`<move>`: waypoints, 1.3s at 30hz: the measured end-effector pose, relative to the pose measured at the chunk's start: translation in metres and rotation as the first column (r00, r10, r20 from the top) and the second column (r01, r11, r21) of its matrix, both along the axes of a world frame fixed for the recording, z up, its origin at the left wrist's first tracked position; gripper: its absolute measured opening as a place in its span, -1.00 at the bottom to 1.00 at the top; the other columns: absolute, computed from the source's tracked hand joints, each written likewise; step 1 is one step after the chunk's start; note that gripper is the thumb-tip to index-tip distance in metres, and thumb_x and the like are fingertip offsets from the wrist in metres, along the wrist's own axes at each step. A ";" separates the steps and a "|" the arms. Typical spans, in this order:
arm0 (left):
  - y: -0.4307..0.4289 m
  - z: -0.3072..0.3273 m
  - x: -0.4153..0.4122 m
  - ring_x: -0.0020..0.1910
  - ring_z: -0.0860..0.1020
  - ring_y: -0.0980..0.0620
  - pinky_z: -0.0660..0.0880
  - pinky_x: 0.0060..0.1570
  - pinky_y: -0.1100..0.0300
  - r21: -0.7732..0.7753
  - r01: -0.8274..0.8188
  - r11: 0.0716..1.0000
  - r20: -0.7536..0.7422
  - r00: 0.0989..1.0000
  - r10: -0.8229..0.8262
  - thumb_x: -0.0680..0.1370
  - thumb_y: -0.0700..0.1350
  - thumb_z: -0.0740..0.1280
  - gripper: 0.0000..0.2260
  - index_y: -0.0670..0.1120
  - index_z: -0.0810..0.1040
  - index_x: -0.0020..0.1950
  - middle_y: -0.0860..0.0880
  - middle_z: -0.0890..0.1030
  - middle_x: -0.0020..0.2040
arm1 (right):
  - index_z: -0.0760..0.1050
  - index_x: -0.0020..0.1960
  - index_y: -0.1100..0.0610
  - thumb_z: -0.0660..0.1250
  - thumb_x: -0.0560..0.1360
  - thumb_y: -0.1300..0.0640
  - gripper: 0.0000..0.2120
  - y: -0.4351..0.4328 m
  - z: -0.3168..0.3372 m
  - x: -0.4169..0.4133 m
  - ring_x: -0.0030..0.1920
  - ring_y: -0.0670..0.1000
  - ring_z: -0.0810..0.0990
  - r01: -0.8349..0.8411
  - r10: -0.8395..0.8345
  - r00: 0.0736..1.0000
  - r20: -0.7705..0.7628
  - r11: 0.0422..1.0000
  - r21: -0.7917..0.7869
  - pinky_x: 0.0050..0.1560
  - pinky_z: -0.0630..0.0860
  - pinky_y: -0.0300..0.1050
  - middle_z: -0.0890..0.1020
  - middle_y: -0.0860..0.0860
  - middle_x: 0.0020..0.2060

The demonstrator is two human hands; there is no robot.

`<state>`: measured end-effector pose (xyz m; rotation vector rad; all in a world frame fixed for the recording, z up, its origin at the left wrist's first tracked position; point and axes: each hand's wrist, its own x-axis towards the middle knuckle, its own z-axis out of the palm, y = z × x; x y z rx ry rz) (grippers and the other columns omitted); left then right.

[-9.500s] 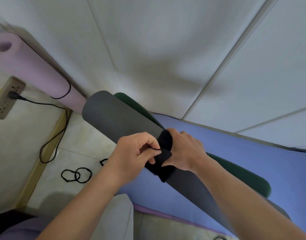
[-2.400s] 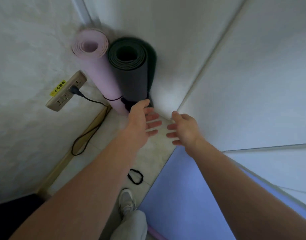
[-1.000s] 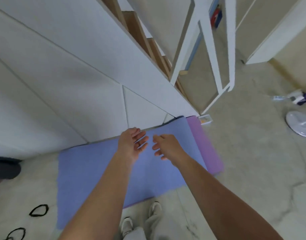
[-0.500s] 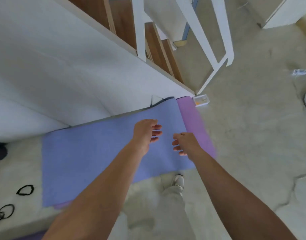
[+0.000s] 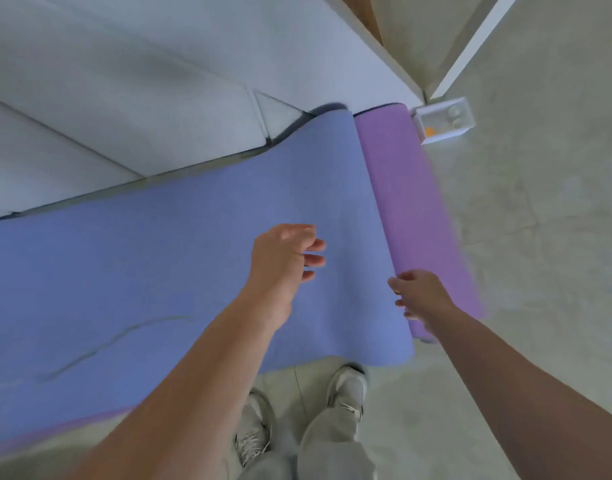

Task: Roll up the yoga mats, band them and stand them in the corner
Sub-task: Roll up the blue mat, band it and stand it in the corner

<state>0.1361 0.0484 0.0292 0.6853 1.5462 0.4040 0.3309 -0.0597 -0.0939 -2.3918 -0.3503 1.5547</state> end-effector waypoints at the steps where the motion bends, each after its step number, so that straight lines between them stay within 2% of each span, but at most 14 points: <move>1: 0.001 -0.033 0.012 -0.25 0.64 0.00 0.51 -0.20 0.14 -0.006 0.022 1.000 0.007 1.000 -0.022 0.60 -0.18 0.29 -0.88 -0.10 0.60 0.07 -0.03 0.68 -0.14 | 0.53 0.16 0.19 0.41 0.47 -0.03 -0.63 0.007 -0.034 0.005 -0.07 0.14 0.59 -0.038 0.038 0.999 0.030 0.999 0.003 -0.04 0.53 0.06 0.55 0.11 -0.07; 3: 0.003 -0.093 0.035 -0.27 0.64 0.02 0.51 -0.20 0.14 -0.010 0.081 0.997 0.033 0.996 -0.080 0.60 -0.18 0.29 -0.89 -0.08 0.60 0.05 -0.02 0.68 -0.15 | 0.40 0.41 0.17 0.41 0.53 -0.07 -0.45 0.024 -0.085 0.012 0.18 0.18 0.56 -0.126 0.123 0.985 0.120 0.992 0.016 0.22 0.49 0.09 0.55 0.13 0.17; 6: 0.004 -0.167 0.057 -0.31 0.62 0.05 0.50 -0.23 0.18 0.002 0.160 0.987 0.035 0.987 -0.160 0.61 -0.17 0.28 -0.90 -0.08 0.58 0.06 0.00 0.67 -0.16 | 0.27 0.52 0.15 0.45 0.50 -0.11 -0.28 0.042 -0.143 0.024 0.37 0.21 0.44 -0.213 0.197 0.949 0.247 0.976 0.038 0.37 0.39 0.11 0.42 0.17 0.40; 11: 0.001 -0.226 0.059 -0.34 0.61 0.07 0.49 -0.25 0.19 -0.009 0.237 0.971 -0.019 0.971 -0.237 0.62 -0.18 0.28 -0.91 -0.06 0.57 0.05 0.01 0.67 -0.16 | 0.59 0.26 0.10 0.65 0.25 -0.07 -0.36 0.035 -0.202 0.049 0.03 0.03 0.71 -0.049 0.064 0.995 -0.081 0.985 0.168 0.07 0.63 -0.01 0.72 0.01 0.04; 15: 0.001 -0.217 0.054 -0.31 0.62 0.07 0.49 -0.23 0.17 -0.010 0.266 0.964 -0.037 0.963 -0.266 0.62 -0.16 0.28 -0.92 -0.05 0.56 0.04 0.01 0.68 -0.15 | 0.67 0.12 0.14 0.65 0.28 0.12 -0.57 0.038 -0.183 0.035 -0.08 -0.02 0.74 0.018 0.019 0.983 -0.185 0.980 0.197 -0.10 0.63 -0.12 0.75 0.00 -0.08; 19: 0.008 -0.167 0.047 -0.22 0.62 0.00 0.49 -0.23 0.21 0.101 0.386 0.917 -0.113 0.920 -0.375 0.57 -0.21 0.31 -0.89 -0.01 0.56 -0.06 -0.02 0.66 -0.12 | 0.70 -0.04 0.04 0.58 0.14 0.11 -0.63 0.049 -0.123 -0.010 -0.11 0.06 0.74 -0.036 0.044 0.998 -0.052 0.987 0.154 -0.03 0.68 0.12 0.75 -0.02 -0.19; 21: 0.014 -0.131 0.042 -0.12 0.63 -0.01 0.53 -0.11 0.18 0.205 0.490 0.847 -0.208 0.868 -0.451 0.53 -0.18 0.32 -0.87 0.05 0.56 -0.12 0.04 0.63 -0.17 | 0.63 -0.01 0.01 0.52 0.12 0.01 -0.57 0.056 -0.077 -0.029 -0.15 0.05 0.72 -0.157 0.150 0.986 0.072 0.983 0.093 -0.08 0.66 0.04 0.72 -0.05 -0.22; 24: 0.031 -0.057 0.036 -0.05 0.57 0.06 0.44 -0.03 0.27 0.270 0.675 0.686 -0.414 0.725 -0.551 0.57 -0.21 0.28 -0.82 0.03 0.62 0.00 0.10 0.63 -0.08 | 0.56 0.11 -0.03 0.49 0.34 -0.01 -0.65 0.065 0.007 -0.059 0.05 0.10 0.64 -0.432 0.401 0.852 0.338 0.902 0.017 -0.07 0.49 -0.10 0.64 -0.02 0.00; 26: 0.045 -0.002 0.032 0.06 0.56 0.01 0.46 0.08 0.15 0.307 0.791 0.529 -0.567 0.598 -0.566 0.59 -0.18 0.26 -0.80 -0.01 0.63 0.11 0.04 0.65 0.05 | 0.53 0.15 0.02 0.43 0.43 0.01 -0.69 0.071 0.069 -0.077 0.18 0.10 0.54 -0.564 0.491 0.748 0.447 0.825 0.039 -0.04 0.42 -0.09 0.54 -0.01 0.11; 30: 0.077 0.119 0.014 0.15 0.52 -0.04 0.49 0.05 0.03 0.267 0.924 0.274 -0.783 0.373 -0.497 0.61 -0.12 0.22 -0.78 0.03 0.61 0.16 0.05 0.62 0.11 | 0.50 0.11 0.07 0.31 0.50 0.07 -0.79 0.080 0.198 -0.109 0.15 0.06 0.49 -0.694 0.553 0.640 0.534 0.714 0.092 -0.13 0.33 -0.12 0.46 -0.02 0.04; 32: 0.092 0.181 0.001 0.16 0.54 -0.06 0.45 0.12 0.05 0.150 0.970 0.192 -0.833 0.229 -0.504 0.62 -0.09 0.18 -0.76 0.05 0.59 0.19 0.03 0.62 0.16 | 0.55 0.00 0.09 0.41 0.41 0.10 -0.82 0.080 0.263 -0.127 0.05 0.08 0.55 -0.742 0.502 0.562 0.657 0.657 0.134 -0.25 0.31 -0.10 0.50 0.00 -0.05; 35: 0.106 0.266 -0.032 0.18 0.54 -0.08 0.38 0.16 0.04 -0.067 0.991 0.113 -0.846 0.003 -0.533 0.63 -0.01 0.15 -0.75 0.04 0.54 0.22 0.01 0.60 0.19 | 0.54 -0.33 0.08 0.61 -0.01 0.14 -0.67 0.083 0.354 -0.159 -0.34 0.07 0.54 -0.858 0.471 0.394 0.789 0.497 0.132 -0.47 0.15 -0.19 0.50 -0.01 -0.35; 37: 0.112 0.315 -0.059 0.06 0.54 -0.08 0.38 0.07 0.06 -0.198 0.977 0.076 -0.824 -0.124 -0.553 0.62 0.03 0.17 -0.79 -0.02 0.53 0.12 -0.02 0.61 0.13 | 0.56 -0.34 0.07 0.62 -0.07 0.14 -0.64 0.087 0.404 -0.180 -0.38 0.07 0.51 -0.903 0.432 0.296 0.852 0.418 0.102 -0.45 0.11 -0.19 0.50 -0.01 -0.36; 39: 0.117 0.361 -0.085 -0.04 0.51 -0.08 0.40 -0.02 0.10 -0.259 0.962 0.085 -0.787 -0.159 -0.596 0.62 0.07 0.22 -0.77 -0.06 0.54 0.03 -0.06 0.61 0.07 | 0.59 -0.31 0.06 0.62 -0.06 0.16 -0.64 0.089 0.451 -0.199 -0.34 0.09 0.53 -0.942 0.369 0.210 0.905 0.326 0.086 -0.40 0.14 -0.18 0.53 0.01 -0.33</move>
